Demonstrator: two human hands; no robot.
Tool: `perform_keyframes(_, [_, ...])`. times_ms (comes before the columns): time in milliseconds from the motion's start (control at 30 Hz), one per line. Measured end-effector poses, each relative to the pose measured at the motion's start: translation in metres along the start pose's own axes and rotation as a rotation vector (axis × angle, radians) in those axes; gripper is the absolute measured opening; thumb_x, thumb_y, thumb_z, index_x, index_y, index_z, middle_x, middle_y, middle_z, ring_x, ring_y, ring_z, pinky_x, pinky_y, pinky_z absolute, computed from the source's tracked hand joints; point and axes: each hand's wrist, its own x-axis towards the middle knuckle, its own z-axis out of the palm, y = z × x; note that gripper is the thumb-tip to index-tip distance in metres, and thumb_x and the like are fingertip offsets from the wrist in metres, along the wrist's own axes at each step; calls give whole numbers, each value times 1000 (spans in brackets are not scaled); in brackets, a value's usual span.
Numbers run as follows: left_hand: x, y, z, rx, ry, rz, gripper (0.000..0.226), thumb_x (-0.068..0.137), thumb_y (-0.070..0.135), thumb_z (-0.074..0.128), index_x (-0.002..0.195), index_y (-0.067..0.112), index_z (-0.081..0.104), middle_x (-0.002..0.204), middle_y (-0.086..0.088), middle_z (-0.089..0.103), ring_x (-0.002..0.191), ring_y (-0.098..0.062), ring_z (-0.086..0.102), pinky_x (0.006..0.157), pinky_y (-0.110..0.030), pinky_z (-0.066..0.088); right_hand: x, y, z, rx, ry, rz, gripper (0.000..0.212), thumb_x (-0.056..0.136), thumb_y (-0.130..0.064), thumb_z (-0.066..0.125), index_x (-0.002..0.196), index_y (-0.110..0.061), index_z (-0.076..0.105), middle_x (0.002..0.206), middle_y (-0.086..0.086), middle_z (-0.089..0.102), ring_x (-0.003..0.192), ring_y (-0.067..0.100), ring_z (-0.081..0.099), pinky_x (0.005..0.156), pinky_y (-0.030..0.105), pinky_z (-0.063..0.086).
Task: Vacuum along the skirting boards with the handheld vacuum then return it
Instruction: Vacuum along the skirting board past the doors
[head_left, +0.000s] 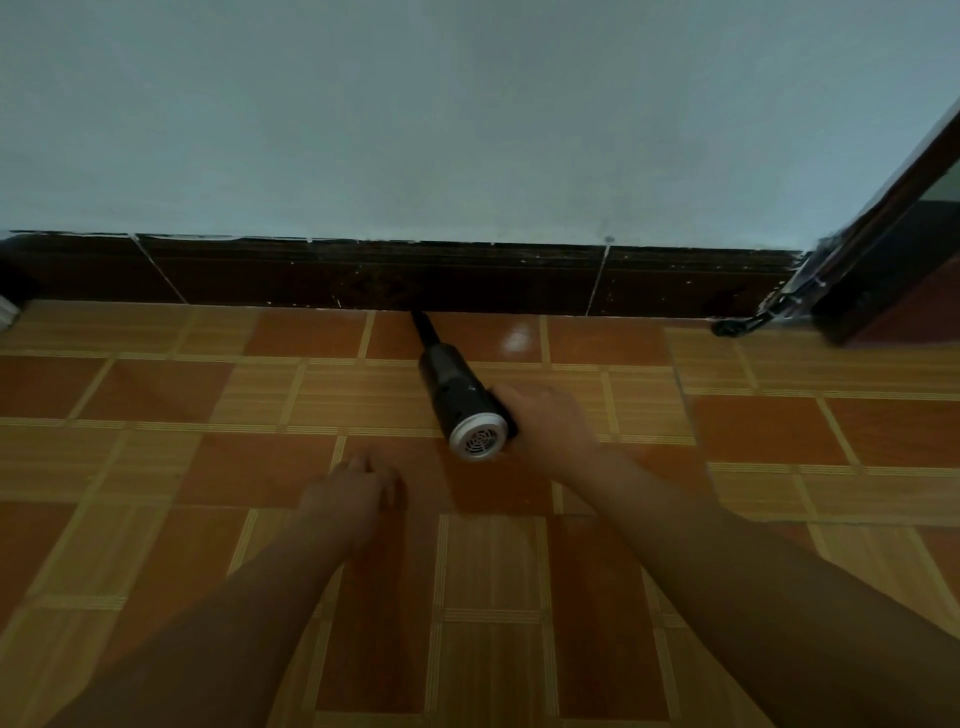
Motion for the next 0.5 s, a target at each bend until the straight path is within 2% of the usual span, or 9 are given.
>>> perform_keyframes(267, [4,-7,5,-20,35,9,33,94,22,48,126,32,52,133,0,37,113,-18,48,87,-30,41,30,-39,9,19,-23,-50,29,85,-24,62,113,-19,53,103,-1,65,89,14,60,75,23,35])
perform_keyframes(500, [5,-7,7,-41,52,33,31,93,21,48,120,33,52,127,0,37,113,-18,46,89,-31,41,32,-37,7,-11,-29,-3,34,87,-25,60,119,-19,49,108,0,63,96,18,59,76,25,30])
